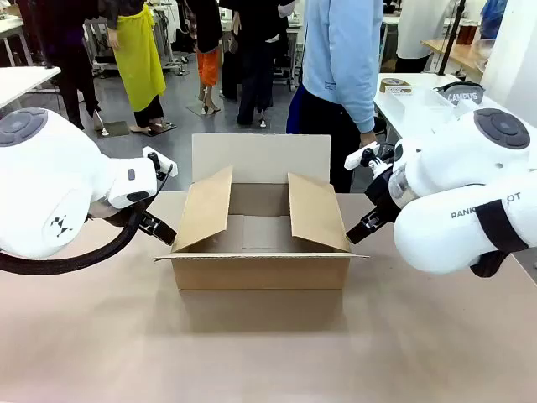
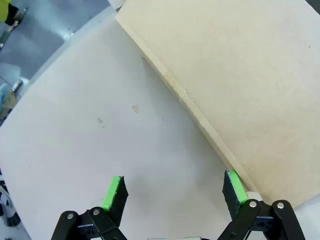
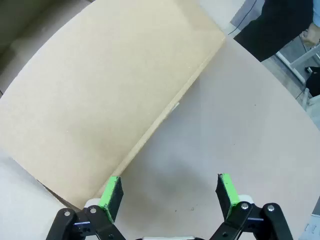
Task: Pack the gift set into the box.
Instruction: Place both hands on the side flaps of the Package Box and spread them outward.
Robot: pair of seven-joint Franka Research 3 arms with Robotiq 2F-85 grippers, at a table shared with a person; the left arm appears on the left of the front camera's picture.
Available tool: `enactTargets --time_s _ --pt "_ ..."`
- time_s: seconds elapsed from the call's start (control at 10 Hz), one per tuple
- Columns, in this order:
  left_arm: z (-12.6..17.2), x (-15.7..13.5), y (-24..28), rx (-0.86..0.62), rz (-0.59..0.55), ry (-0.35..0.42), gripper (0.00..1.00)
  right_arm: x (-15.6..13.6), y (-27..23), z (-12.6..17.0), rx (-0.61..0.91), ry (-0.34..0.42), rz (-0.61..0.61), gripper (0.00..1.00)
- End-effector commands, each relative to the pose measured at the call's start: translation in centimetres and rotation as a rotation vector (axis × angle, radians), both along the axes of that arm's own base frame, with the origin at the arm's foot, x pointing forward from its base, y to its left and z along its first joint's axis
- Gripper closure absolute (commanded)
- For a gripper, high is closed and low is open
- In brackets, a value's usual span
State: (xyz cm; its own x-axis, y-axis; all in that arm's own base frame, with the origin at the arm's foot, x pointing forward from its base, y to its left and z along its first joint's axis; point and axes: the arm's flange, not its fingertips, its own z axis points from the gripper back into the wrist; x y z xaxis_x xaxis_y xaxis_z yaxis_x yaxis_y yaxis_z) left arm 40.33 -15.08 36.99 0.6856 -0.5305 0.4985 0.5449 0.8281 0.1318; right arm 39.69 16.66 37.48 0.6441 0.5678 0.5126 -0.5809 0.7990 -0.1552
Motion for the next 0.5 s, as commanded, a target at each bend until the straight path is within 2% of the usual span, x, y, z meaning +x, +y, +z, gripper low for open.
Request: enactTargets --time_s 0.0,0.4 --pt "0.02 -0.01 -0.02 0.000 -0.001 -0.001 0.00 0.00 0.00 0.00 0.000 0.000 0.000 0.00" --pt "0.02 -0.01 -0.02 0.000 -0.001 -0.001 0.00 0.00 0.00 0.00 0.000 0.000 0.000 0.00"
